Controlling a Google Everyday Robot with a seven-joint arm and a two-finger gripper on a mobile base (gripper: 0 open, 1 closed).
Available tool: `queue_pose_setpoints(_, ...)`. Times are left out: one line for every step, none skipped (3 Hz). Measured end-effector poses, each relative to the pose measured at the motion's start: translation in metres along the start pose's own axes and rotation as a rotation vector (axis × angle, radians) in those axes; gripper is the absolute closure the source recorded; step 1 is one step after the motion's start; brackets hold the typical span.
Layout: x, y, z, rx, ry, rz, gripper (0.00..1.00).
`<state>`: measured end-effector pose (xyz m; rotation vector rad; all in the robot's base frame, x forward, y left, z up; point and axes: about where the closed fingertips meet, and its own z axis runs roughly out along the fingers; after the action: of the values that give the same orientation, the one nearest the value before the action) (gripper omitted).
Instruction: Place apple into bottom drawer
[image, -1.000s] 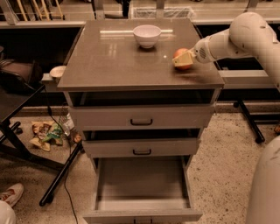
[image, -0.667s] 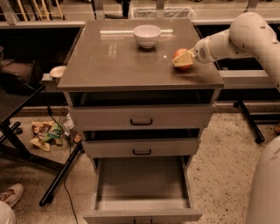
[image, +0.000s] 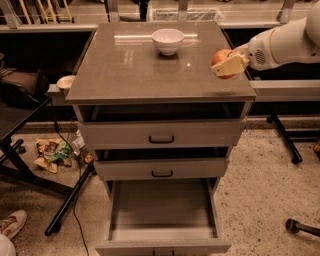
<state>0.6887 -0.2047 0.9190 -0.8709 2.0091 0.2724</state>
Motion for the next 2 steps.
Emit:
queue_pose_setpoints(0.0011, 0.0367, -0.0456, -0.05, -0.019, -0.056, 1.0)
queue_pose_setpoints(0.0012, 0.0345, -0.041, -0.048, -0.017, -0.053, 1.0)
